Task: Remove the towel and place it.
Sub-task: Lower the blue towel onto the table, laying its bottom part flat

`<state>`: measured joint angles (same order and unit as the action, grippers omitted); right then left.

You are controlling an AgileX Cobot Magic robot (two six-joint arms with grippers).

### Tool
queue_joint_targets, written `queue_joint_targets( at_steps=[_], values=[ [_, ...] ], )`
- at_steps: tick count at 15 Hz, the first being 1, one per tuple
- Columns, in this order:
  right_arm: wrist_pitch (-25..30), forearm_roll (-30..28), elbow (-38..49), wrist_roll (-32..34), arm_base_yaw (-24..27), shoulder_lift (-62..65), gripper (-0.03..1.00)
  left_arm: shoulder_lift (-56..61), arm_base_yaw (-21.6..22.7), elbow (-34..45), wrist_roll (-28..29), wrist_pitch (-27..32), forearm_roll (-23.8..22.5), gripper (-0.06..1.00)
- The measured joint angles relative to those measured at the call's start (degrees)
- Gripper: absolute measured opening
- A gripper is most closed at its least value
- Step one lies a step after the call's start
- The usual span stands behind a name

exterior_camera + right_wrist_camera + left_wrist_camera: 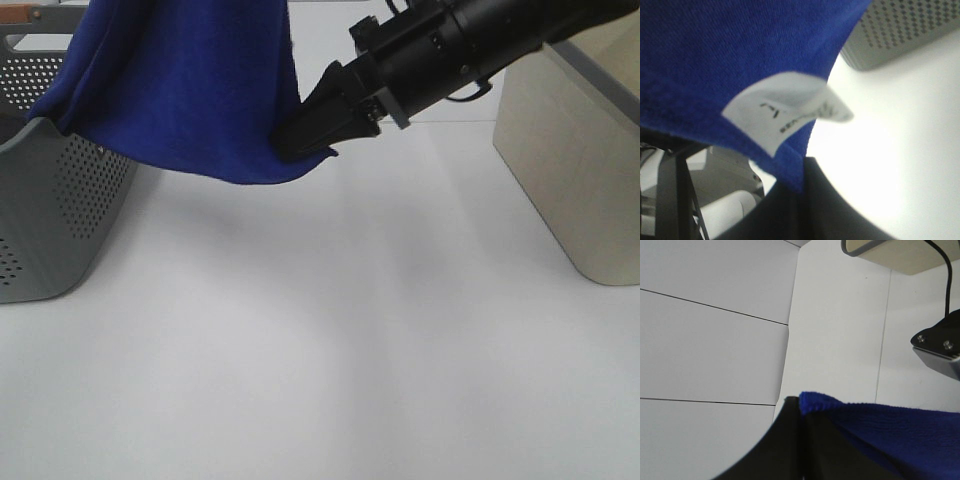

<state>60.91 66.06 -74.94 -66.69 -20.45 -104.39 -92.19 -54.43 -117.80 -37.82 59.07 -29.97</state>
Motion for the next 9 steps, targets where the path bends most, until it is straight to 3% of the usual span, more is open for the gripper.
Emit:
queue_joint_targets(
  at_steps=[3,5,9],
  values=[
    [0.5,-20.7,-7.9,20.3,0.0,3.3,0.02,-0.2,0.0,0.0,12.0,-0.7,-5.6,0.00],
    [1.1,-32.1,-13.1,30.3,0.0,5.2,0.02,-1.2,0.0,0.0,21.3,-0.8,-13.5,0.00],
    [-0.7,-51.3,-24.4,43.8,0.0,7.4,0.02,-2.1,0.1,0.0,34.7,-5.4,-24.8,0.00]
  ],
)
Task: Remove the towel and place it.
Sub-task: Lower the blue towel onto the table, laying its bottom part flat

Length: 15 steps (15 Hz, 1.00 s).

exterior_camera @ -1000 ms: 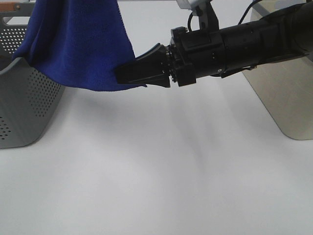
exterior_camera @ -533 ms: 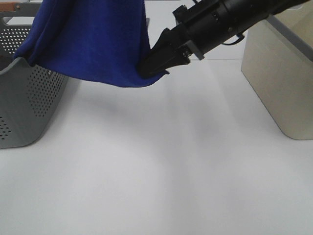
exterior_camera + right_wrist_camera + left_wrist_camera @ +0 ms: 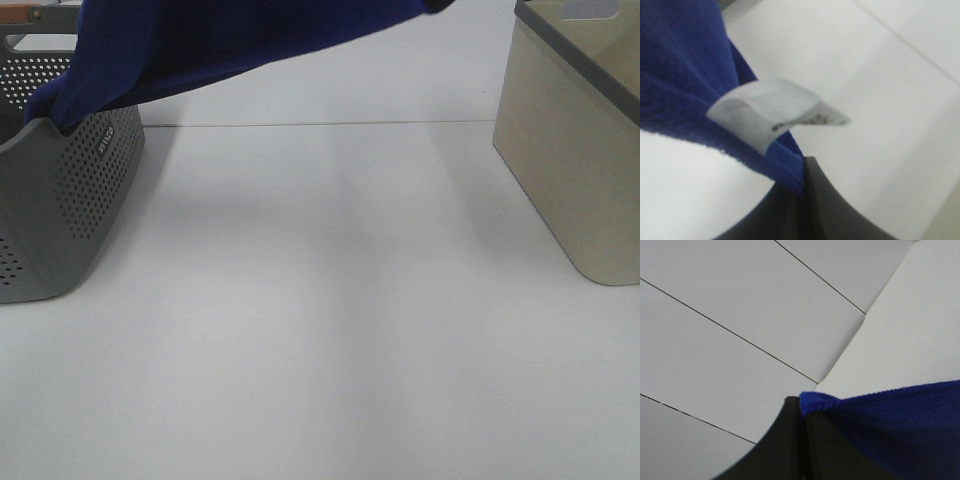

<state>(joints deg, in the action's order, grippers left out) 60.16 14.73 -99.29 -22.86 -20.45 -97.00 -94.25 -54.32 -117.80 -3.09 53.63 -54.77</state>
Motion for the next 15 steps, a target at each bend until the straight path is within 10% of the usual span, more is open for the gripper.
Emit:
queue_joint_targets(
  at_steps=[6,15],
  values=[
    [-9.4,-16.7,-11.5,13.0,-0.1,0.0,0.02,-0.1,8.5,0.0,12.1,-12.1,-0.5,0.00],
    [-36.8,-21.1,-12.8,17.0,-0.1,-3.0,0.02,-5.8,30.7,0.0,6.8,-37.8,38.4,0.00]
  ],
)
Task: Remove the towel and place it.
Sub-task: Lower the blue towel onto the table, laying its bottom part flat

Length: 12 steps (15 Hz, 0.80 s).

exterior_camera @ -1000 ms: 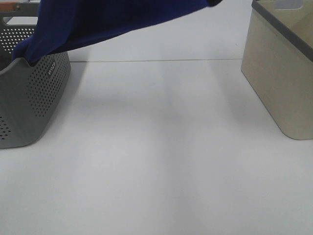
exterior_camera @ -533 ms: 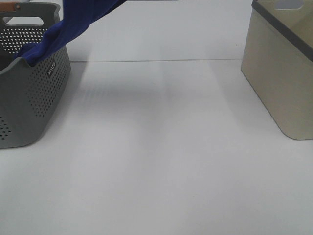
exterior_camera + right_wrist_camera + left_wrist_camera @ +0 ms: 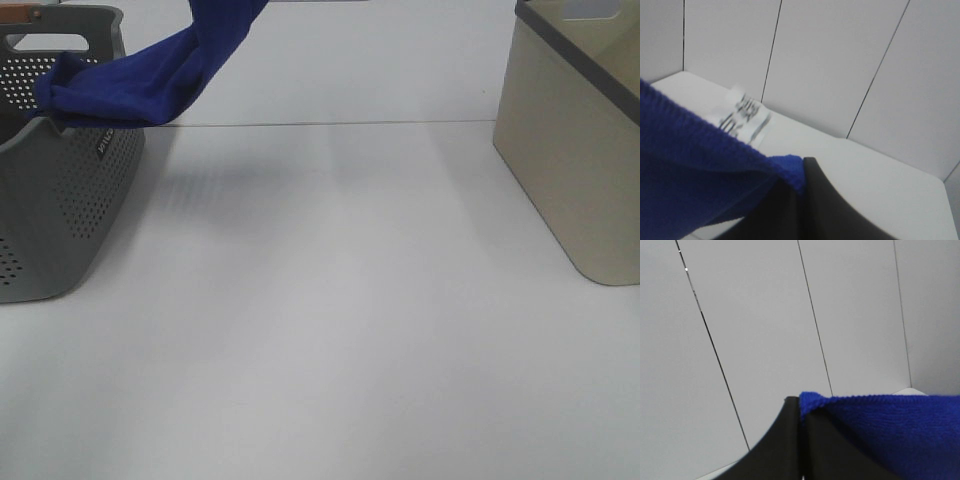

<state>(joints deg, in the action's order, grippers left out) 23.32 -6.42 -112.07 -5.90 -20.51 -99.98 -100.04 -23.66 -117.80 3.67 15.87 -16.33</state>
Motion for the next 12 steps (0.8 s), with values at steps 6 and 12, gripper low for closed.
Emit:
queue_joint_targets(
  at_steps=[6,12],
  values=[
    [-11.4,-0.3,0.0,1.4,0.0,-1.8,0.02,-5.2,0.1,-4.0,-10.9,-14.8,4.9,0.00],
    [-14.3,-1.3,0.0,1.4,1.0,-3.8,0.02,-9.6,0.1,-4.4,-16.4,-21.3,-5.1,0.00]
  ],
)
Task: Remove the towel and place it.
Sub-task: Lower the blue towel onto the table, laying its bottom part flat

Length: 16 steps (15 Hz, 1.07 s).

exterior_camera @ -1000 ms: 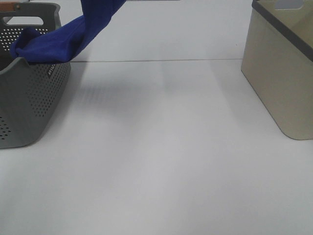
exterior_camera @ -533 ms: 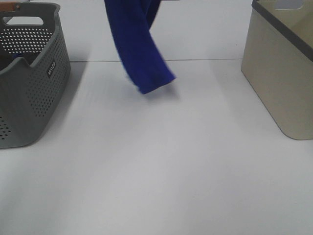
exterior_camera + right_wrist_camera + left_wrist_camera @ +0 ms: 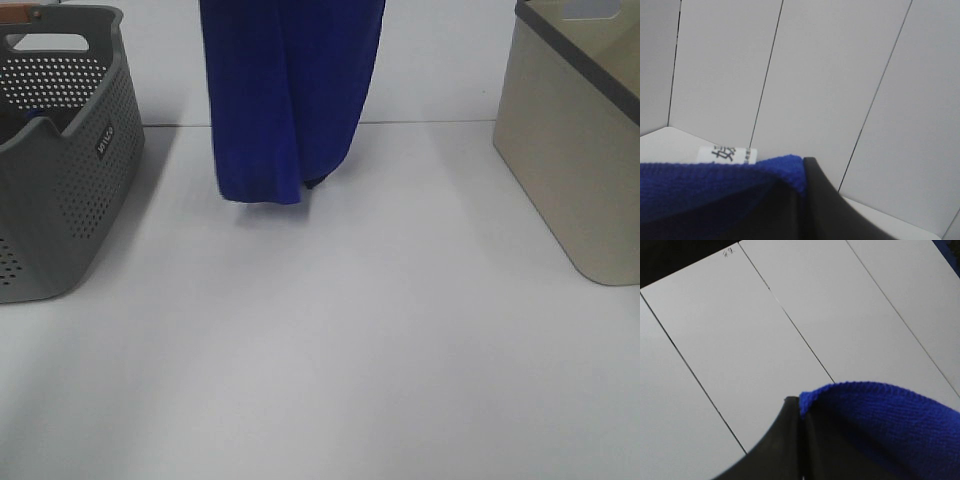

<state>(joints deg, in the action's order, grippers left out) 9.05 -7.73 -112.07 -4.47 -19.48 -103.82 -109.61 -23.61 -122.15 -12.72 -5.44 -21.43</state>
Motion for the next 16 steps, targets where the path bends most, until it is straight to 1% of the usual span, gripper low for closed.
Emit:
queue_joint_targets(
  at_steps=[2,4,5,7,8,9,10,13,14,16],
  values=[
    [-2.1,0.0,0.0,0.0,0.9,-0.9,0.02,-1.8,0.7,0.0,-0.3,-3.7,-2.2,0.00],
    [-4.8,0.0,0.0,0.0,1.0,-1.7,0.02,-3.6,2.4,0.0,-0.4,-7.9,-2.4,0.00],
    [-5.6,0.0,0.0,0.0,1.0,-1.9,0.02,-4.1,2.9,0.0,-0.4,-9.1,-2.3,0.00],
    [-9.8,0.0,0.0,0.0,1.0,-3.6,0.02,-6.5,4.9,-0.8,-0.4,-13.4,-2.3,0.00],
    [-14.3,0.0,-0.6,0.0,1.0,-6.0,0.02,-9.5,6.4,-4.8,-0.5,-14.6,-2.3,0.00],
    [-15.2,0.0,-1.4,0.0,1.0,-6.8,0.02,-10.4,6.6,-6.4,-0.5,-15.0,-2.2,0.00],
    [-16.0,0.0,-3.3,0.0,1.0,-8.5,0.02,-12.7,7.4,-10.0,-0.5,-15.4,-2.1,0.00],
    [-16.8,0.0,-11.6,0.0,1.0,-14.4,0.02,-21.2,8.8,-24.1,-0.5,-15.6,-2.1,0.00],
    [-16.5,0.0,-13.5,0.0,1.2,-15.6,0.02,-24.4,8.9,-28.8,-0.5,-14.7,-2.1,0.00],
    [-14.9,0.0,-15.0,0.0,2.5,-16.8,0.02,-28.4,8.9,-33.9,-0.8,-12.0,-2.4,0.00]
  ],
)
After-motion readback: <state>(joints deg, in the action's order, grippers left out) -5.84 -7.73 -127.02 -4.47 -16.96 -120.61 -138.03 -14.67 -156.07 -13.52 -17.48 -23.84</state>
